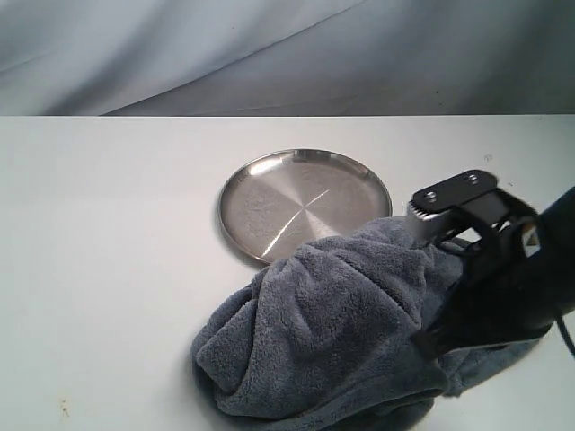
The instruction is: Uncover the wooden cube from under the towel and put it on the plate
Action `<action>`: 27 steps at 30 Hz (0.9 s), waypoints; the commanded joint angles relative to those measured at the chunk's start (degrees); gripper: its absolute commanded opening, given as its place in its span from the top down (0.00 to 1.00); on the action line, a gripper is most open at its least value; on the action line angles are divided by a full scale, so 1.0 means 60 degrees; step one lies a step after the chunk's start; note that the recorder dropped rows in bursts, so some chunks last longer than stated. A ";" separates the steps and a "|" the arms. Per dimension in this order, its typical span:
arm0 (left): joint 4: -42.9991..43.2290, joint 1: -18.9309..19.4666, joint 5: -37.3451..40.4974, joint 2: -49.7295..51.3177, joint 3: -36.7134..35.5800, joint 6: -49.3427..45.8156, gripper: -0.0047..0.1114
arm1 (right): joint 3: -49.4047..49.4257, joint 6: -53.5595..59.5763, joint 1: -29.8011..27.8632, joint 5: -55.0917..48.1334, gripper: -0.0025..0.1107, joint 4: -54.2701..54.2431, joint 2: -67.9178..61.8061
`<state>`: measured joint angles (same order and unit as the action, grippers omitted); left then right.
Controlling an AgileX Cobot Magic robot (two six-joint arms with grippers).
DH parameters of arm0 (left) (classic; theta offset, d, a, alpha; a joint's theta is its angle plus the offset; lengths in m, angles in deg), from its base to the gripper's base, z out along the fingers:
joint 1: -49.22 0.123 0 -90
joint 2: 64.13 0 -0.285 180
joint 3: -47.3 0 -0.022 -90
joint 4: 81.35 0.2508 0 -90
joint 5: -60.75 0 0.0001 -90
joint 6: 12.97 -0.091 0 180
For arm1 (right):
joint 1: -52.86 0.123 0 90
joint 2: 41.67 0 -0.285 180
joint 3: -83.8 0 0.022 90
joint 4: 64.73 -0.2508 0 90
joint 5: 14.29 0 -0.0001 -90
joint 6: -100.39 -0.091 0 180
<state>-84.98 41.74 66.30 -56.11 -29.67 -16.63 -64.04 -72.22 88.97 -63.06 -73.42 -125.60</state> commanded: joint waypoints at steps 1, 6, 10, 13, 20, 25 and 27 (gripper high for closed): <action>-0.0023 0.0021 -0.0103 -0.0040 -0.0042 0.0024 0.96 | 0.0048 -0.0323 -0.1521 0.1015 0.98 0.0684 0.0088; -0.0023 0.0021 -0.0103 -0.0040 -0.0042 0.0024 0.96 | -0.0290 -0.0206 -0.2886 0.1966 0.98 0.0276 -0.0469; -0.0023 0.0021 -0.0103 -0.0040 -0.0042 0.0024 0.96 | -0.1620 0.0216 -0.2860 0.1610 0.98 0.0083 -0.1840; -0.0023 0.0021 -0.0103 -0.0040 -0.0042 0.0024 0.96 | -0.3066 0.0303 -0.2860 0.1174 0.98 -0.0806 -0.2974; -0.0023 0.0021 -0.0103 -0.0040 -0.0042 0.0024 0.96 | -0.5456 0.1417 -0.1896 -0.0382 0.98 -0.2543 -0.4825; -0.0023 0.0021 -0.0103 -0.0040 -0.0042 0.0024 0.96 | -0.5724 0.1478 -0.0173 -0.0027 0.98 -0.2353 -0.4991; -0.0023 0.0021 -0.0103 -0.0040 -0.0042 0.0024 0.96 | -0.5724 0.1659 0.0540 -0.0051 0.98 -0.2353 -0.5012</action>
<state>-84.98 41.74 66.30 -56.11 -29.67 -16.63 -97.99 -63.85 87.70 -63.34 -87.13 -155.68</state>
